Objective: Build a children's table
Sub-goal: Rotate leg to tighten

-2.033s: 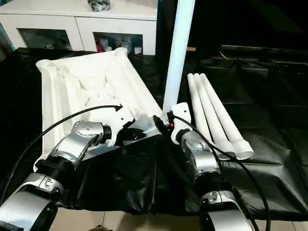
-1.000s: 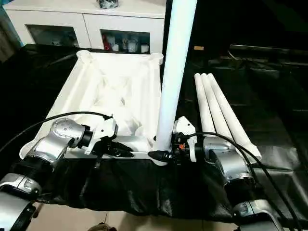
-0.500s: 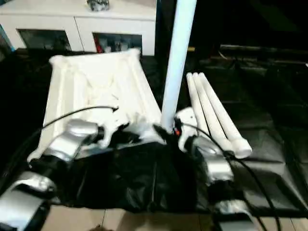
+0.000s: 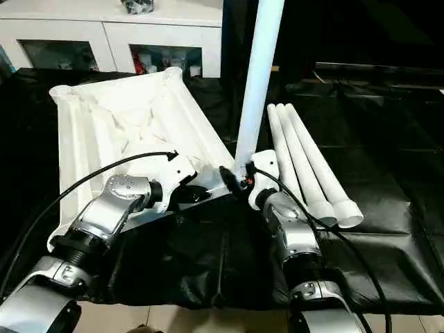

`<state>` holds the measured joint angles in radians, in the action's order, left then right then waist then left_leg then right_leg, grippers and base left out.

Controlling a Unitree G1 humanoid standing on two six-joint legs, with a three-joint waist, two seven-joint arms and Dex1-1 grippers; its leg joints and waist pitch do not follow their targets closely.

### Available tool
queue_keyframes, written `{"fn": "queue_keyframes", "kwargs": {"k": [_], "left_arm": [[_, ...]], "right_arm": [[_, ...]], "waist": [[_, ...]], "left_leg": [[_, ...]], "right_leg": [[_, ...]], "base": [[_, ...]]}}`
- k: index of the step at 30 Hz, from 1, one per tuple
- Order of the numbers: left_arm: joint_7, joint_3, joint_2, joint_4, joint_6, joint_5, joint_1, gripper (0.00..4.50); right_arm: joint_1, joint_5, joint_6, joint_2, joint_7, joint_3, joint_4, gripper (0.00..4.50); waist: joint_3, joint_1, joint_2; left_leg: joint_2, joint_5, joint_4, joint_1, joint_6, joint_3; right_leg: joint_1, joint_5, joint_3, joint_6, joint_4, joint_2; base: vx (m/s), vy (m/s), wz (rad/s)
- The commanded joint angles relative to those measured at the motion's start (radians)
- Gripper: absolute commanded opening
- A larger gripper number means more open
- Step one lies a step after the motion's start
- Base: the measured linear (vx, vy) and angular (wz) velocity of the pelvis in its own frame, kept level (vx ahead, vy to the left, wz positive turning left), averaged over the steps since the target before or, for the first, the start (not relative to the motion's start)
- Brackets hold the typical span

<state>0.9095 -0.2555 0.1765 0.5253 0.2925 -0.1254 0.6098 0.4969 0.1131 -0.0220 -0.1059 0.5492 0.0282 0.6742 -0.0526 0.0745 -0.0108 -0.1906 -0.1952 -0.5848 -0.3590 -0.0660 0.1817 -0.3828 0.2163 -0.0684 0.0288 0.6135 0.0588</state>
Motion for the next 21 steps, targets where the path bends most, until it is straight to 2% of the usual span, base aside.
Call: {"fn": "queue_keyframes", "kwargs": {"k": [1, 2, 5, 6, 7, 8, 10, 13, 14, 16, 17, 20, 21], "left_arm": [[0.012, -0.037, -0.008, -0.018, 0.001, 0.005, -0.010, 0.00], [0.012, -0.038, -0.004, -0.016, -0.001, 0.003, -0.013, 0.00], [0.012, -0.037, 0.001, -0.016, -0.002, 0.001, -0.015, 0.00], [0.015, -0.037, 0.006, -0.018, -0.003, 0.000, -0.020, 0.00], [0.013, -0.038, 0.009, -0.020, -0.005, 0.000, -0.024, 0.00], [0.012, -0.038, 0.010, -0.020, -0.005, 0.001, -0.027, 0.00], [-0.002, -0.036, 0.009, -0.018, -0.009, 0.002, -0.029, 0.00], [-0.015, -0.039, 0.007, -0.013, -0.020, 0.000, -0.031, 0.00], [-0.026, -0.040, 0.006, -0.009, -0.030, -0.004, -0.030, 0.00], [-0.045, -0.037, 0.003, 0.002, -0.051, -0.009, -0.026, 0.00], [-0.044, -0.031, -0.001, 0.004, -0.046, 0.001, -0.024, 0.44], [-0.036, -0.021, -0.004, 0.000, -0.039, 0.017, -0.021, 0.58], [-0.044, 0.002, -0.003, -0.012, -0.033, 0.035, -0.015, 0.66]], "right_arm": [[-0.048, 0.008, -0.041, -0.015, 0.093, -0.065, -0.063, 4.34], [-0.069, 0.016, -0.056, -0.038, 0.118, -0.068, -0.108, 4.44], [-0.094, 0.030, -0.083, -0.063, 0.139, -0.066, -0.165, 4.44], [-0.134, 0.058, -0.121, -0.106, 0.184, -0.063, -0.259, 4.44], [-0.167, 0.083, -0.150, -0.142, 0.224, -0.057, -0.334, 4.44], [-0.192, 0.100, -0.169, -0.174, 0.253, -0.052, -0.388, 4.44], [-0.222, 0.115, -0.191, -0.218, 0.288, -0.045, -0.452, 4.44], [-0.254, 0.121, -0.212, -0.275, 0.318, -0.034, -0.524, 4.44], [-0.264, 0.124, -0.224, -0.299, 0.328, -0.027, -0.548, 4.44], [-0.271, 0.130, -0.242, -0.326, 0.339, -0.012, -0.573, 4.44], [-0.277, 0.141, -0.260, -0.340, 0.343, -0.006, -0.593, 4.48], [-0.285, 0.161, -0.292, -0.359, 0.357, -0.004, -0.622, 4.50], [-0.295, 0.178, -0.331, -0.377, 0.378, -0.021, -0.654, 4.50]], "waist": [[0.062, 0.002, 0.006], [0.065, 0.005, 0.009], [0.064, 0.013, 0.009], [0.061, 0.017, 0.013], [0.062, 0.016, 0.013], [0.062, 0.023, 0.014], [0.060, 0.022, 0.020], [0.058, 0.016, 0.026], [0.055, 0.018, 0.027], [0.058, 0.020, 0.025], [0.057, 0.019, 0.026], [0.059, 0.020, 0.027], [0.059, 0.019, 0.031]], "left_leg": [[-0.049, -0.082, 0.063, 0.004, 0.084, -0.018], [-0.050, -0.067, 0.060, 0.004, 0.094, -0.017], [-0.050, -0.068, 0.060, 0.005, 0.102, -0.017], [-0.050, -0.072, 0.061, 0.005, 0.104, -0.016], [-0.050, -0.077, 0.060, 0.006, 0.104, -0.016], [-0.052, -0.075, 0.060, 0.008, 0.108, -0.016], [-0.050, -0.076, 0.061, 0.000, 0.112, -0.018], [-0.047, -0.090, 0.060, -0.004, 0.111, -0.018], [-0.047, -0.110, 0.060, 0.000, 0.105, -0.017], [-0.049, -0.098, 0.059, 0.001, 0.102, -0.017], [-0.048, -0.094, 0.060, 0.000, 0.102, -0.018], [-0.047, -0.076, 0.057, 0.000, 0.111, -0.017], [-0.047, -0.075, 0.057, -0.001, 0.114, -0.017]], "right_leg": [[0.053, 0.007, 0.057, 0.240, -0.064, 0.094], [0.053, -0.020, 0.057, 0.239, -0.061, 0.094], [0.051, -0.014, 0.057, 0.235, -0.062, 0.094], [0.053, -0.002, 0.058, 0.228, -0.065, 0.095], [0.051, 0.005, 0.058, 0.226, -0.065, 0.094], [0.053, 0.003, 0.059, 0.216, -0.065, 0.094], [0.055, 0.025, 0.056, 0.204, -0.068, 0.094], [0.053, 0.076, 0.054, 0.194, -0.073, 0.094], [0.049, 0.138, 0.054, 0.178, -0.082, 0.095], [0.049, 0.139, 0.056, 0.175, -0.080, 0.094], [0.049, 0.132, 0.056, 0.176, -0.079, 0.093], [0.048, 0.093, 0.055, 0.187, -0.074, 0.093], [0.049, 0.088, 0.054, 0.189, -0.074, 0.092]], "base": [[0.000, 0.000, 0.00], [0.000, 0.000, 0.00], [0.000, 0.000, 0.00], [0.000, 0.000, 0.00], [0.000, 0.000, 0.00], [0.000, 0.000, 0.00], [0.000, 0.000, 0.00], [0.000, 0.000, 0.00], [0.000, 0.000, 0.00], [0.000, 0.000, 0.00], [0.000, 0.000, 0.00], [0.000, 0.000, 0.00], [0.000, 0.000, 0.00]]}}
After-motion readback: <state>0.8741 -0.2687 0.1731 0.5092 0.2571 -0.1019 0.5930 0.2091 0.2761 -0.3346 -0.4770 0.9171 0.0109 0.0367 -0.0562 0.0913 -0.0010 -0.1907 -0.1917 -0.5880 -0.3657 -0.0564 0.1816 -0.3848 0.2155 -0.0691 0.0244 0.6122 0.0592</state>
